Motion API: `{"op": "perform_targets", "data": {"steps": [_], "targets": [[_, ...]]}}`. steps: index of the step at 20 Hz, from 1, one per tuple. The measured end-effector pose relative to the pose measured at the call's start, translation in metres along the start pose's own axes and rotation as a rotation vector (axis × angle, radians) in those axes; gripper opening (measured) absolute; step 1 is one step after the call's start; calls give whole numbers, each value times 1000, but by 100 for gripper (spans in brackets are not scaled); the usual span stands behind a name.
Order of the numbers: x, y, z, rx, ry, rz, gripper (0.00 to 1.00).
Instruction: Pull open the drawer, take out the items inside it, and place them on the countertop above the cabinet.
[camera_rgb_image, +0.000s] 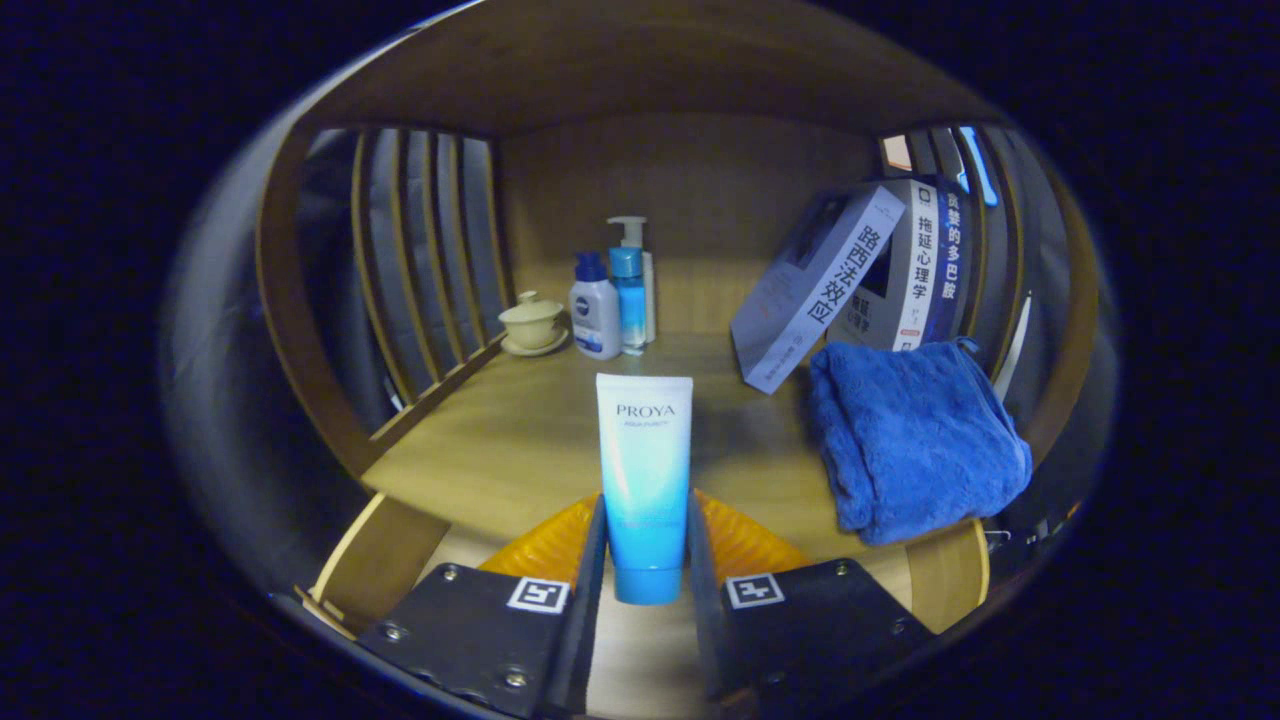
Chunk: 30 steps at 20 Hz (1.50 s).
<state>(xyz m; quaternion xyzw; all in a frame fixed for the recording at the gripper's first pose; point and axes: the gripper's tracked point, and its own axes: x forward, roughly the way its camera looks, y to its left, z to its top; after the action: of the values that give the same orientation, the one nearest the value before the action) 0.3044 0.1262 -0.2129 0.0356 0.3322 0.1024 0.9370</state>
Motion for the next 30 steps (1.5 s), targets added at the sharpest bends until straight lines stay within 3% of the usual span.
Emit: {"op": "perform_targets", "data": {"steps": [6, 15, 17, 22, 25, 30], "targets": [[36, -23, -8, 14, 33, -116, 43], [37, -23, -7, 0, -16, -142, 46], [23, -21, 2, -11, -56, -140, 50], [-38, 0, 11, 17, -141, -64, 50], [-83, 10, 1, 43, -171, -19, 50], [-155, 7, -37, 59, -193, -21, 50]]}}
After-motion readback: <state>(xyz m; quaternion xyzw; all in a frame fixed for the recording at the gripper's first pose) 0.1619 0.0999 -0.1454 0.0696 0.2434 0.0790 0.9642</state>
